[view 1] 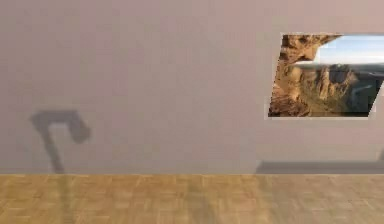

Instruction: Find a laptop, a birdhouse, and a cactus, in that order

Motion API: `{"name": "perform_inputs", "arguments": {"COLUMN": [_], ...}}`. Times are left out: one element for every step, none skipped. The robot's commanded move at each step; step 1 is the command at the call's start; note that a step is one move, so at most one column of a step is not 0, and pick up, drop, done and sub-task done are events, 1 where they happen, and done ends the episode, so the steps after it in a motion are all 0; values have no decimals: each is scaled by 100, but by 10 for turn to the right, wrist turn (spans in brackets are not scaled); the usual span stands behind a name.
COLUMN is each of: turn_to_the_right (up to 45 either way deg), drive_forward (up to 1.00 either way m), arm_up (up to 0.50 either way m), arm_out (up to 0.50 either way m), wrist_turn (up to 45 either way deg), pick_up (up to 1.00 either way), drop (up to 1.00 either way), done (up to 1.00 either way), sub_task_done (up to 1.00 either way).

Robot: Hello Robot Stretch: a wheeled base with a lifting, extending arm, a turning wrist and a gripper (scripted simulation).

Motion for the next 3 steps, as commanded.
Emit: {"name": "perform_inputs", "arguments": {"turn_to_the_right": [-450, -450, -450], "drive_forward": [0, 0, 0], "arm_up": [0, 0, 0], "arm_out": [0, 0, 0], "wrist_turn": [0, 0, 0], "pick_up": [0, 0, 0], "drop": [0, 0, 0], "done": [0, 0, 0], "sub_task_done": [0, 0, 0]}}
